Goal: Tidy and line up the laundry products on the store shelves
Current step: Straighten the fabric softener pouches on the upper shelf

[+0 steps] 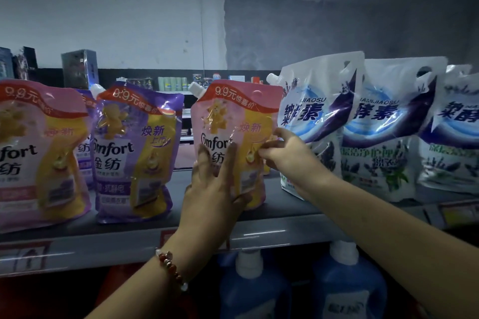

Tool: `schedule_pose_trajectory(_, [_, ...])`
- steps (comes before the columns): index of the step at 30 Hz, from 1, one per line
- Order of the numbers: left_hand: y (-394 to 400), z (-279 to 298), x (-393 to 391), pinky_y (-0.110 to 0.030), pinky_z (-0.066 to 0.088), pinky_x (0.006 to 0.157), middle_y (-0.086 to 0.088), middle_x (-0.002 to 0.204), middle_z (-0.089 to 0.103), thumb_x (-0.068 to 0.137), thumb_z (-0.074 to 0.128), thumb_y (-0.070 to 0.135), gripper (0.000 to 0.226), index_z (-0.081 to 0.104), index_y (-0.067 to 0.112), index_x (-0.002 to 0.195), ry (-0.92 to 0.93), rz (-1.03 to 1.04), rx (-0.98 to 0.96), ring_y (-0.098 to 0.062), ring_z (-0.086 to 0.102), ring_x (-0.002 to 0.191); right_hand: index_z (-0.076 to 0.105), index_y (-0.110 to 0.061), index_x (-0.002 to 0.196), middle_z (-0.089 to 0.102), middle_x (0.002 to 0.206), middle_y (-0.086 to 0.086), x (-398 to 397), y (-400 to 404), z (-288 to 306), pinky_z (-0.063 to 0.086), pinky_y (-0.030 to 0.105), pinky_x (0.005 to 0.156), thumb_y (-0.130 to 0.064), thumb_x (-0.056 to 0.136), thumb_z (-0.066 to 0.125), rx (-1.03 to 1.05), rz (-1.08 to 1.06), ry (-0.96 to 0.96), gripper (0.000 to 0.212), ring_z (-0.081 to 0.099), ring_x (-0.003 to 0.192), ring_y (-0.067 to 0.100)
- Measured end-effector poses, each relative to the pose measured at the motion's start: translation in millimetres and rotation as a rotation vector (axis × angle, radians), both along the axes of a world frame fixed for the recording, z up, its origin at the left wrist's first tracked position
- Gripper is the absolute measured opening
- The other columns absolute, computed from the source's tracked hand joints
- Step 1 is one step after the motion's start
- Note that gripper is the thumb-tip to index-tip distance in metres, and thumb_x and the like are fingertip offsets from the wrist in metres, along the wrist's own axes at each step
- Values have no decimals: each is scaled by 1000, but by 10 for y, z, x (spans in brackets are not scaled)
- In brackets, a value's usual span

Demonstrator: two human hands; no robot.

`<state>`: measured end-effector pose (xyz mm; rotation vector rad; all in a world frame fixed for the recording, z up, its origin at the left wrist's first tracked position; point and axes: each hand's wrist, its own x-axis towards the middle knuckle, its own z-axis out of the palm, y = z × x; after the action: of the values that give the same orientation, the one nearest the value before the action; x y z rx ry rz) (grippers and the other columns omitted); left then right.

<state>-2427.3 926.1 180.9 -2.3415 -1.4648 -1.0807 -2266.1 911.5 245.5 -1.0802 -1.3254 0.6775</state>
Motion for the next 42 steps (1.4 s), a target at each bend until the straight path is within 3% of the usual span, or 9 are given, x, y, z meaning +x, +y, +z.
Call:
schedule_pose_trajectory(5, [-64, -70, -70, -44, 31, 114, -12, 164, -15, 93, 52, 57, 95, -23, 46, 150, 45, 24, 40, -32, 5, 152, 56, -23, 115, 69, 105, -2, 88, -51, -67, 54, 32, 90, -8, 86, 69, -24, 32, -165, 34, 66, 104, 17])
schedule_pose_trajectory(8, [-100, -108, -95, -47, 28, 117, -16, 165, -8, 93, 48, 59, 93, -23, 41, 152, 112, 49, 56, -34, 8, 152, 49, -27, 132, 61, 119, -10, 110, -151, -126, 48, 21, 88, -17, 89, 67, -17, 24, -399, 48, 59, 111, 12])
schedule_pose_trajectory(10, [-135, -98, -136, -49, 26, 119, -19, 165, -5, 94, 45, 60, 92, -21, 37, 154, 173, 69, 35, -36, 8, 151, 45, -31, 138, 54, 128, -13, 123, -241, -169, 43, 19, 94, -23, 89, 66, 15, -3, -569, 54, 54, 119, 10])
schedule_pose_trajectory(15, [-363, 100, -178, -52, 36, 110, -25, 158, 28, 89, 42, 60, 79, 28, 20, 156, 323, 138, 60, -44, 34, 142, 33, -31, 151, 22, 160, -7, 173, -539, -244, 20, 35, 120, -35, 93, 60, 65, -136, -949, 64, 18, 148, 15])
schedule_pose_trajectory(18, [-594, 189, -183, -48, 36, 110, -18, 156, 34, 89, 44, 61, 75, 34, 22, 153, 375, 94, 87, -38, 37, 140, 28, -29, 153, 21, 161, -5, 174, -767, -237, 16, 40, 122, -39, 93, 58, 68, -185, -1072, 68, 16, 149, 16])
schedule_pose_trajectory(21, [-820, 281, -229, -43, 25, 116, -10, 161, 26, 94, 42, 63, 75, 21, 27, 157, 388, 27, 66, -30, 26, 147, 20, -28, 155, 16, 163, -3, 134, -1010, -158, 6, 38, 123, -43, 95, 55, 38, -248, -1196, 71, 9, 150, 16])
schedule_pose_trajectory(26, [-1130, 336, -303, -37, 25, 116, -4, 162, 24, 96, 37, 64, 78, 7, 29, 158, 397, -66, 7, -22, 25, 147, 15, -30, 156, 12, 164, -4, 70, -1382, -129, 4, 34, 123, -45, 95, 53, 4, -278, -1270, 73, 6, 151, 16])
schedule_pose_trajectory(33, [-1317, 210, -137, -39, 28, 115, -10, 163, 18, 93, 38, 68, 80, 13, 28, 158, 452, -145, -36, -27, 23, 147, 8, -35, 156, 6, 164, -6, 160, -1909, -248, 2, 37, 122, -49, 96, 51, -200, -311, -1305, 75, 1, 151, 17])
schedule_pose_trajectory(42, [-1653, 276, 966, -42, 18, 120, -11, 166, 3, 93, 31, 73, 82, 3, 32, 158, 508, -357, -41, -29, 8, 152, 5, -34, 156, 6, 164, -9, 1043, -2689, -218, 4, 38, 123, -52, 95, 52, -383, -513, -1237, 79, 0, 151, 16])
